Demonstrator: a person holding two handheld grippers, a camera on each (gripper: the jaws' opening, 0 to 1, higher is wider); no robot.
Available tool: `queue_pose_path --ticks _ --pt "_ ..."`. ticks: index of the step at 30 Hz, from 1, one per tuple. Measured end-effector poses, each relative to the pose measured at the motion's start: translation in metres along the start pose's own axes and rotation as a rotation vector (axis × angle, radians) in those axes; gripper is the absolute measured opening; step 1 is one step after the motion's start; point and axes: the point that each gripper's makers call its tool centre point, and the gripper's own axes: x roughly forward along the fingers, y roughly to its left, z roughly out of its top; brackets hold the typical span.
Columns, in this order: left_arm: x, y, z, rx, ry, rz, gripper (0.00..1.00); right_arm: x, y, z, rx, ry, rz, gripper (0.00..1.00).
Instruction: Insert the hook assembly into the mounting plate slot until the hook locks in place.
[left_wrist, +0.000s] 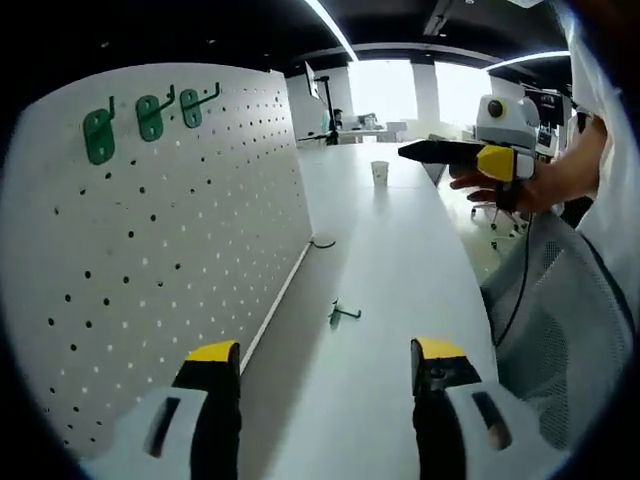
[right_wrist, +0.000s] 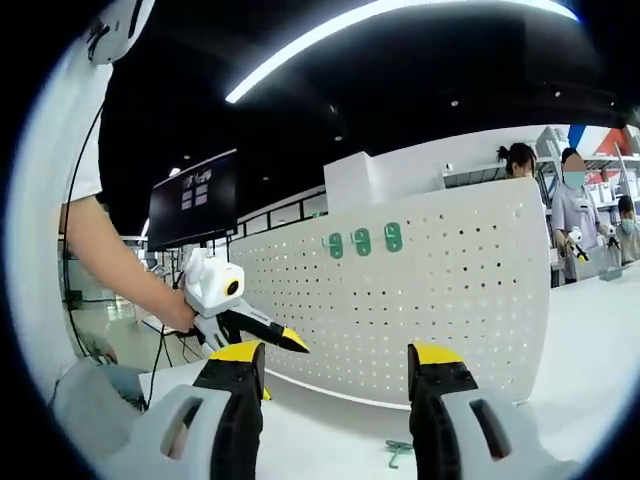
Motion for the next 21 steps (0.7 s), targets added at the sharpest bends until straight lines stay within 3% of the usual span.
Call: queue_pose_path --ticks 21 --pt "0.033 -0.003 -0.006 0.1 0.097 -0.089 0.69 -0.008 -0.002 -0.003 -0.002 -0.006 -0.023 0.55"
